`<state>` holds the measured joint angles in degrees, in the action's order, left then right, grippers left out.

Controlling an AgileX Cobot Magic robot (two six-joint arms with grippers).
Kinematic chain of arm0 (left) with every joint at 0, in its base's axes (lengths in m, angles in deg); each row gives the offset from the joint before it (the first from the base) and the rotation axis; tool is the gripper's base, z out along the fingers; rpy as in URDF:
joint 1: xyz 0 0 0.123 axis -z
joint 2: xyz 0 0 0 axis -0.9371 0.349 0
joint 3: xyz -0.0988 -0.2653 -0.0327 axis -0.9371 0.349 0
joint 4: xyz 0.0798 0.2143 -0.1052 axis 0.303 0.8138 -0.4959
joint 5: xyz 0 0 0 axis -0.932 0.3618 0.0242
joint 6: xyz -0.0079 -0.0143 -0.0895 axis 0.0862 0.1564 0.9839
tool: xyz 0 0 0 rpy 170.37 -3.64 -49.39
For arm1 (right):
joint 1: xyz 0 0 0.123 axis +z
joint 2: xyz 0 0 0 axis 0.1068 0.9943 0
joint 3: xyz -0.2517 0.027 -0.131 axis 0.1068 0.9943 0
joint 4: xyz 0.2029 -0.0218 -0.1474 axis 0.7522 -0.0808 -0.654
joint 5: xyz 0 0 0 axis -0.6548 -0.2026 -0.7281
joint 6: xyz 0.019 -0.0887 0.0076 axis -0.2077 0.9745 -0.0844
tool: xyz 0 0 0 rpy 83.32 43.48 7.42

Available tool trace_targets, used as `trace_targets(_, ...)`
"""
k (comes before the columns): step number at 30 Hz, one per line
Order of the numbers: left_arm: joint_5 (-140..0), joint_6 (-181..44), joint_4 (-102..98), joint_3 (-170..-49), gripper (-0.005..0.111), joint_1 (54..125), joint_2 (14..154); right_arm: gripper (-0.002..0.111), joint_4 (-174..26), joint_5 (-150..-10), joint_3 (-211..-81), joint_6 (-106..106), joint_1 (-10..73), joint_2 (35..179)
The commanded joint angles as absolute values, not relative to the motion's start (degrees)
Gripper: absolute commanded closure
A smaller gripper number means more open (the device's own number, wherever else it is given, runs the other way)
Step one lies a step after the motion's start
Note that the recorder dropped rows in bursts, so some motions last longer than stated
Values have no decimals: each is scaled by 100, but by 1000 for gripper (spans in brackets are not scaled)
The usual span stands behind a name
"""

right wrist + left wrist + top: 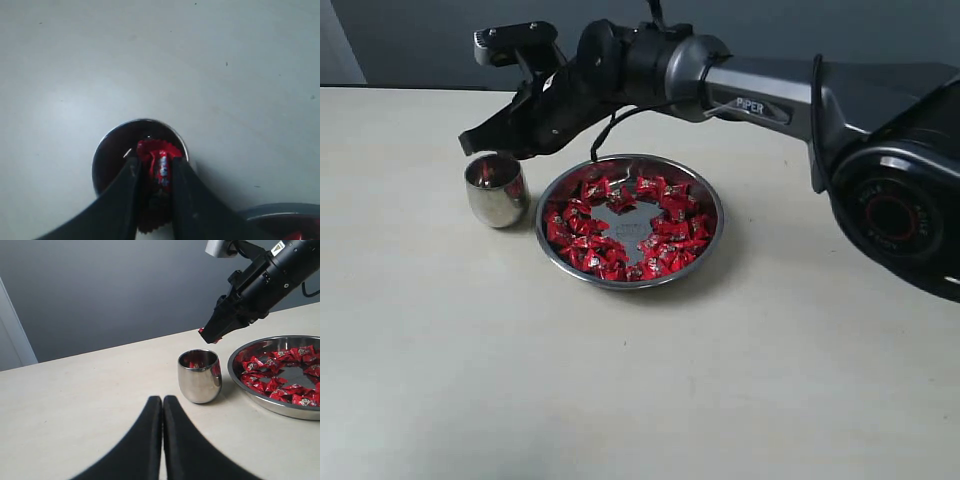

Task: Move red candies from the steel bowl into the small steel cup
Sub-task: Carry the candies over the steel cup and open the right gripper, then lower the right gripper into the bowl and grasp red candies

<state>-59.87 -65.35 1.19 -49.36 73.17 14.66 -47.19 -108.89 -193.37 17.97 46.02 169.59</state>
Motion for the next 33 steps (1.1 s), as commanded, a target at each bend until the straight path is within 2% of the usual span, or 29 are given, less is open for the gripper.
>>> trace_targets(1,-6016,-6524,87,-4910,105,7314,1438,109,-4447,-10724,-19324,2165,4615,16967)
trace_targets(3,-6016,-6524,87,-4910,105,7314,1438,106,-4336,-10724,-19324,2324,4615,16967)
trace_targets(8,-6016,-6524,87,-4910,105,7314,1438,82,-4131,-10776,-19324,2545,4615,16967)
trace_targets(10,-6016,-6524,87,-4910,105,7314,1438,76,-4131,-10753,-19324,2545,4615,16967)
trace_targets(16,-6016,-6524,87,-4910,105,7314,1438,75,-4131,-10764,-19324,2545,4615,16967)
trace_targets(19,-6016,-6524,87,-4910,105,7314,1438,75,-4417,-11564,-19324,2504,4556,16901)
trace_targets(25,-6016,-6524,87,-4910,105,7314,1438,75,-6668,-13609,-19324,1404,4383,16825)
trace_targets(33,-6016,-6524,87,-4910,105,7314,1438,75,-6802,-14389,-19324,1260,4383,16928)
